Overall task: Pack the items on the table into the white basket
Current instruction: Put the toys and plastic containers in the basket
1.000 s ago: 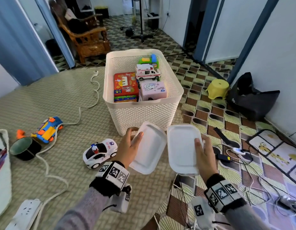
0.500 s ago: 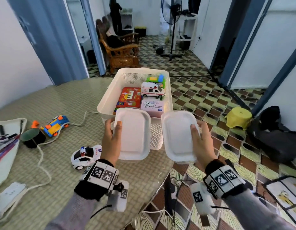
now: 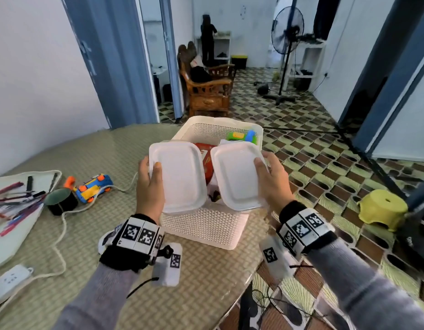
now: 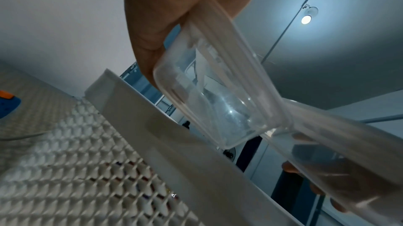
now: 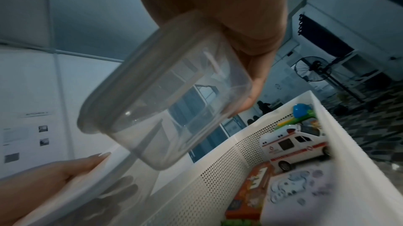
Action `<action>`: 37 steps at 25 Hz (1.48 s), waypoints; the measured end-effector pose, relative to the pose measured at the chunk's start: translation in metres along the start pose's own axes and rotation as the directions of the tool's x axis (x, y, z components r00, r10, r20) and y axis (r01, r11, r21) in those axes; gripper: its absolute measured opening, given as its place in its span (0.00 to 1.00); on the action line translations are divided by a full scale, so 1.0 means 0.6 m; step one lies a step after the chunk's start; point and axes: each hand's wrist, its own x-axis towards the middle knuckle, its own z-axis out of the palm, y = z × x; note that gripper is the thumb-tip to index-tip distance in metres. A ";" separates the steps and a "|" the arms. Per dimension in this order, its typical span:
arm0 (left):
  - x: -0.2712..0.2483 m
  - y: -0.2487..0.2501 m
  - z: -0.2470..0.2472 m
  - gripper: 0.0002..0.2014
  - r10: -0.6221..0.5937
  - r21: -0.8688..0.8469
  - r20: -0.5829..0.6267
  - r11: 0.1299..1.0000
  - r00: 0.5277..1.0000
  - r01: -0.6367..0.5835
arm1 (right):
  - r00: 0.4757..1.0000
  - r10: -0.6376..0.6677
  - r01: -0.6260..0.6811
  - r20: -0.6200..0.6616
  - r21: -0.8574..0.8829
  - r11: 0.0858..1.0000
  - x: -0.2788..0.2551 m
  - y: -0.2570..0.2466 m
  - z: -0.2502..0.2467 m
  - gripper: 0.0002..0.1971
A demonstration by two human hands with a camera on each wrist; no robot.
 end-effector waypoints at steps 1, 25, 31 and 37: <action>0.014 -0.001 0.008 0.18 -0.003 -0.003 -0.016 1.000 1.000 0.003 | 1.000 -0.011 0.011 0.024 0.002 1.000 0.023 -0.005 0.007 0.15; 0.127 -0.058 0.071 0.15 -0.105 -0.033 -0.349 0.994 0.931 0.100 | 0.907 -0.122 0.112 0.404 0.046 0.993 0.337 -0.011 0.213 0.15; 0.129 -0.067 0.075 0.14 -0.116 -0.047 -0.444 0.993 0.889 0.107 | 0.807 -0.127 0.116 0.577 0.055 0.992 0.388 0.042 0.238 0.14; 0.118 -0.050 0.084 0.14 -0.085 -0.053 -0.589 0.996 0.804 0.067 | 0.643 -0.090 0.159 0.760 -0.018 0.987 0.437 0.099 0.267 0.14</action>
